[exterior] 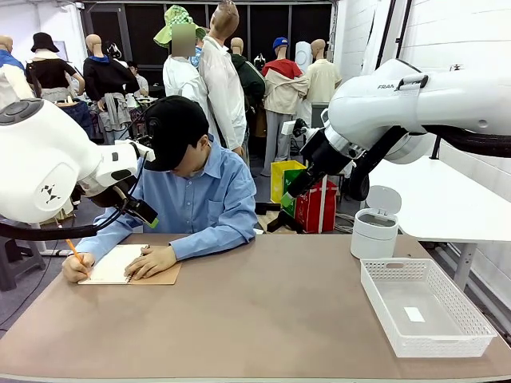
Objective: Sort the paper based on its condition.
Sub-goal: If a person hands you a paper, place it in the Organizing basket , and if it's crumpled, put it in the Trash can.
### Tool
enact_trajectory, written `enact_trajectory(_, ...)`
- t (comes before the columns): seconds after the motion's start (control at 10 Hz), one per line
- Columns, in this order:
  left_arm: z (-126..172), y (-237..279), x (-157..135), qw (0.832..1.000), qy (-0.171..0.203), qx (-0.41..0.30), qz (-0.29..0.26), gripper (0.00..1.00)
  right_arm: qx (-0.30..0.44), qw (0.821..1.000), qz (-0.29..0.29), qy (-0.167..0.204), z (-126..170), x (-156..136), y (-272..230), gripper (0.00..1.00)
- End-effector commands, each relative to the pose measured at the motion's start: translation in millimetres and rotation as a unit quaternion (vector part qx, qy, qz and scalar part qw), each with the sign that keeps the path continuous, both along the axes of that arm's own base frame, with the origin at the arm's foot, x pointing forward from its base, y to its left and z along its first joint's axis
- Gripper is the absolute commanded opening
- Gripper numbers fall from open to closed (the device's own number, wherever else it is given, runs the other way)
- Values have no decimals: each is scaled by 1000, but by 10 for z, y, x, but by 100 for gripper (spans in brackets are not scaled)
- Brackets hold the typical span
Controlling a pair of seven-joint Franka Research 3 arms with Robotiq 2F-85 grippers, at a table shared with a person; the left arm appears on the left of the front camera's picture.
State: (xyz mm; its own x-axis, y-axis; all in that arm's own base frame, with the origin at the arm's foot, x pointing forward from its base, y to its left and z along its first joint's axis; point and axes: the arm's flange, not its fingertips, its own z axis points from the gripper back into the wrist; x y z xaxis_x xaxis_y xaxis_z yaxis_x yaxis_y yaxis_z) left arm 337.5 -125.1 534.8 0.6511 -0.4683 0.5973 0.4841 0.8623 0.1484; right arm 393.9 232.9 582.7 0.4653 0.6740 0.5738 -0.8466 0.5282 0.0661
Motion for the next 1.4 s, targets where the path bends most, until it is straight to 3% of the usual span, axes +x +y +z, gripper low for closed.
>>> enact_trajectory(0.0,-3,6,-2,1000,3,1,0,100,-1,1000,0,3,-10,-4,-2,100)
enact_trajectory(1.3,-3,6,-2,1000,3,1,0,100,-1,1000,0,3,-10,-4,-2,100)
